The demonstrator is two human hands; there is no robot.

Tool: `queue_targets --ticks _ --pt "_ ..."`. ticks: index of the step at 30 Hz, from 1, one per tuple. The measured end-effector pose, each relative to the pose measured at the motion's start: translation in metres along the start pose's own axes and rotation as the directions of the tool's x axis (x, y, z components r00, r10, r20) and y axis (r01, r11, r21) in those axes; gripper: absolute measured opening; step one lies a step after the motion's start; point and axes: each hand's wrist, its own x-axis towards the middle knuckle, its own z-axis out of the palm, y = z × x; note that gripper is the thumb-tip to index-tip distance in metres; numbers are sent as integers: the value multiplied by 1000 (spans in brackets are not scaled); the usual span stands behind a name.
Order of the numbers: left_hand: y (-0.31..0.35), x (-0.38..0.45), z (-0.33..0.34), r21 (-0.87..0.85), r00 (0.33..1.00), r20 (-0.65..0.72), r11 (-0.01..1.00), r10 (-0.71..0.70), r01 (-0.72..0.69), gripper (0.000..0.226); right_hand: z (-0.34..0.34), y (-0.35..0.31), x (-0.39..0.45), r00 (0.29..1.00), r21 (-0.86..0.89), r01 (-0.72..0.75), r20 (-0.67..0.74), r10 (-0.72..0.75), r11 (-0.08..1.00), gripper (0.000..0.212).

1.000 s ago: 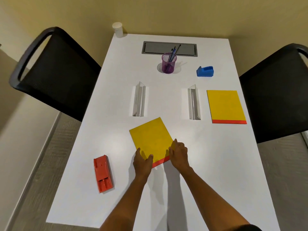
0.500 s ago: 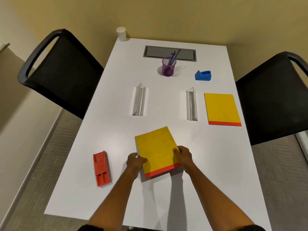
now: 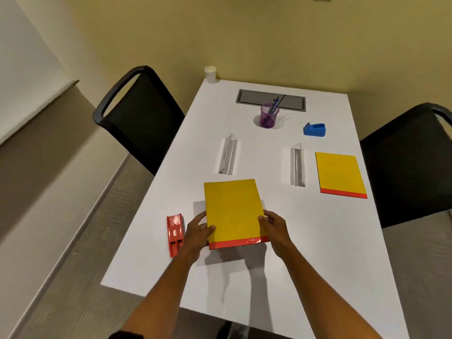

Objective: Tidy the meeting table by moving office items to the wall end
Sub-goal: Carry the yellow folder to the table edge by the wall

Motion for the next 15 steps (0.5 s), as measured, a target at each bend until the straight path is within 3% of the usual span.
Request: queue_targets --ticks 6,11,15 --pt "6 -29 -61 26 991 -80 994 112 -110 36 50 -19 -28 997 -19 28 67 -26 999 27" --pt "1 -66 -126 -47 978 -123 983 171 -178 17 111 -25 -63 995 -74 49 86 -42 996 27" --pt "-12 -95 -191 -26 968 -140 977 208 -213 21 169 -20 -96 993 -124 36 117 -21 992 30"
